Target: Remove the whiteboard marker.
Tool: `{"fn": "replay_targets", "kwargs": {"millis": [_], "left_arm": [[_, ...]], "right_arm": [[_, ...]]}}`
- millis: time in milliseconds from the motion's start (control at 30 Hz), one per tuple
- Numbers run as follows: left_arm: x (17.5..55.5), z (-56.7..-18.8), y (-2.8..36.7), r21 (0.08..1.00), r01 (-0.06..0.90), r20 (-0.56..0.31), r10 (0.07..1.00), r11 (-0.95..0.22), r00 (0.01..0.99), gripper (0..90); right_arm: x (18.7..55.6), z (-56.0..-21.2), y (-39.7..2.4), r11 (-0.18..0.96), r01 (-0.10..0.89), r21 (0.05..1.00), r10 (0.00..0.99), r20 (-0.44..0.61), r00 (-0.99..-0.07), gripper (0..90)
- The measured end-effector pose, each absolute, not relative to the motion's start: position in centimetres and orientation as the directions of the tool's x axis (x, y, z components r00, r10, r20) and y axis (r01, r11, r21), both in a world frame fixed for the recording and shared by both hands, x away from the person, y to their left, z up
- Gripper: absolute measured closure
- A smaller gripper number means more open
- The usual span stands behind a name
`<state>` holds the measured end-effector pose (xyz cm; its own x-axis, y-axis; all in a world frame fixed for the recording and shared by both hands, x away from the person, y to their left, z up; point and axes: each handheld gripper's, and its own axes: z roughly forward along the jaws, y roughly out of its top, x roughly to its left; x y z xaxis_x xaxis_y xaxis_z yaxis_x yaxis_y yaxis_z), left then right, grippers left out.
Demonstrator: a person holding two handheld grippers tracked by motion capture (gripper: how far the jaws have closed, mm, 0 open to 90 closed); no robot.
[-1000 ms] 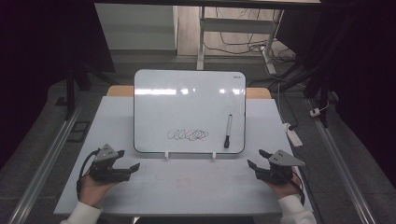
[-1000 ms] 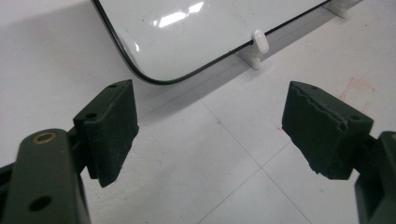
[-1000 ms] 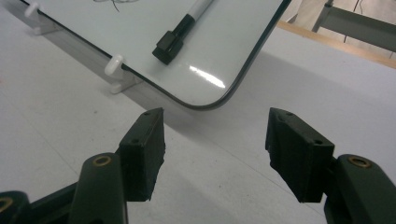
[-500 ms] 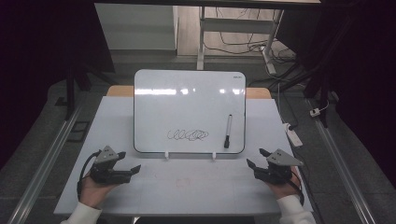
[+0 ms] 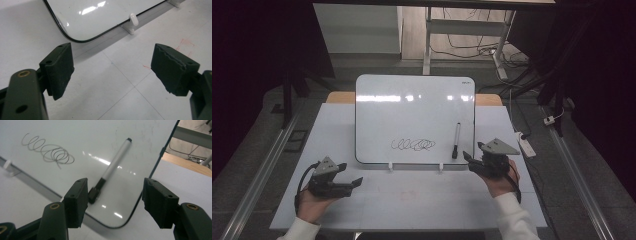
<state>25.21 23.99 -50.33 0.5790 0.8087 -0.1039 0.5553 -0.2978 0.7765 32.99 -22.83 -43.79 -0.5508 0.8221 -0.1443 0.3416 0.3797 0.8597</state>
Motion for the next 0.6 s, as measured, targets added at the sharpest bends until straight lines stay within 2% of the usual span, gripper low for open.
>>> {"fn": "replay_targets", "kwargs": {"millis": [200, 600], "left_arm": [[25.2, -50.4, 23.8, 0.773, 0.555, -0.099, 0.805, -0.308, 0.585, 19.2], [25.4, -50.7, 23.9, 0.766, 0.558, -0.091, 0.805, -0.32, 0.586, 19.2]], "right_arm": [[35.5, -43.3, -20.7, 0.368, 0.392, 0.843, 0.849, -0.133, -0.512, 39.8], [38.6, -43.6, -17.8, 0.4, 0.437, 0.805, 0.867, -0.179, -0.464, 55.1]]}}
